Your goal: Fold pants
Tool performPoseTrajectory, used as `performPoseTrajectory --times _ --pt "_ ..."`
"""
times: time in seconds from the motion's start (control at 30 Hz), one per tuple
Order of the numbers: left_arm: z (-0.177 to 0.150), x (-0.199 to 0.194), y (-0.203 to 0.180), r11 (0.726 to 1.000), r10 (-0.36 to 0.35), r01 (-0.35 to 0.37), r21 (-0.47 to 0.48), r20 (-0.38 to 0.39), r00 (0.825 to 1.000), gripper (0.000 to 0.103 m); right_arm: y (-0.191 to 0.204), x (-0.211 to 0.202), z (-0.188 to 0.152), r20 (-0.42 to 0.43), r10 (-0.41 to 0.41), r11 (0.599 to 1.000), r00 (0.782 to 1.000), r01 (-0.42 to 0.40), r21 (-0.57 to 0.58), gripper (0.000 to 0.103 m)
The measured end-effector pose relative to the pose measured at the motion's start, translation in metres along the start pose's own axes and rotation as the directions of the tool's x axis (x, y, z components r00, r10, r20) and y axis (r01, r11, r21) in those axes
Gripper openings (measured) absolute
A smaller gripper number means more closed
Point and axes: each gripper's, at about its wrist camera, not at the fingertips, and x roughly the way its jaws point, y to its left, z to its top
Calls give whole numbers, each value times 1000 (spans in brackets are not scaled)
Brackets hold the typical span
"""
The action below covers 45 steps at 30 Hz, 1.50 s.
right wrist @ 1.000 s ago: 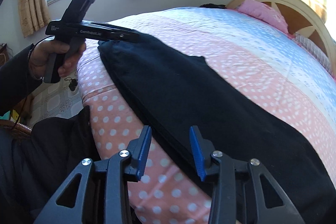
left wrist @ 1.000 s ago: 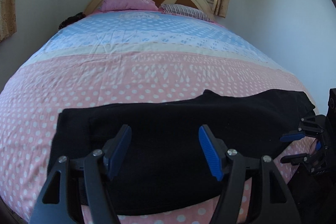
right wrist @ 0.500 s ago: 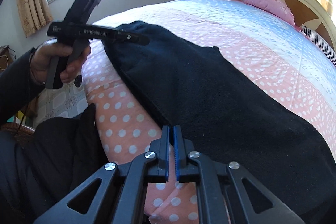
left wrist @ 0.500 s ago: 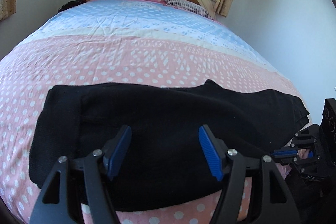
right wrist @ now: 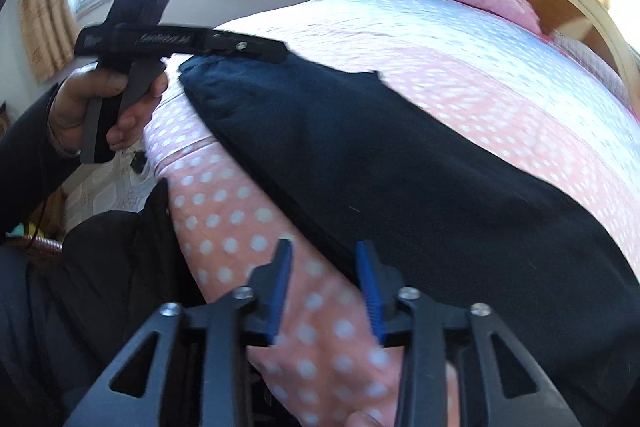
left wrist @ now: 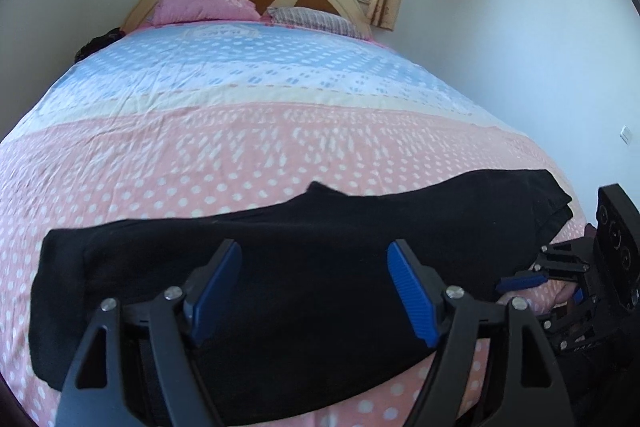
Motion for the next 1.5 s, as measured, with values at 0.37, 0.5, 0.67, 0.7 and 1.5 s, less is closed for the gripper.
performPoseTrajectory --times 0.37,0.5,0.67,0.7,1.5 --pt "2 46 -138 926 -207 233 296 -117 971 78 -156 -142 -108 53 -336 773 940 243 586 44" --pt "-4 58 -180 882 -237 279 380 -154 959 76 -192 -180 -140 14 -483 598 876 318 736 44" --pt "-11 68 -209 855 -258 322 406 -205 944 71 -223 -207 -168 -12 -565 427 825 305 851 44" --pt "-14 71 -213 853 -246 315 416 -212 946 71 -231 -211 -175 -17 -568 405 823 298 864 44" --pt "-11 93 -214 881 -182 265 391 -235 955 6 -297 -219 -219 52 -568 313 821 157 937 5"
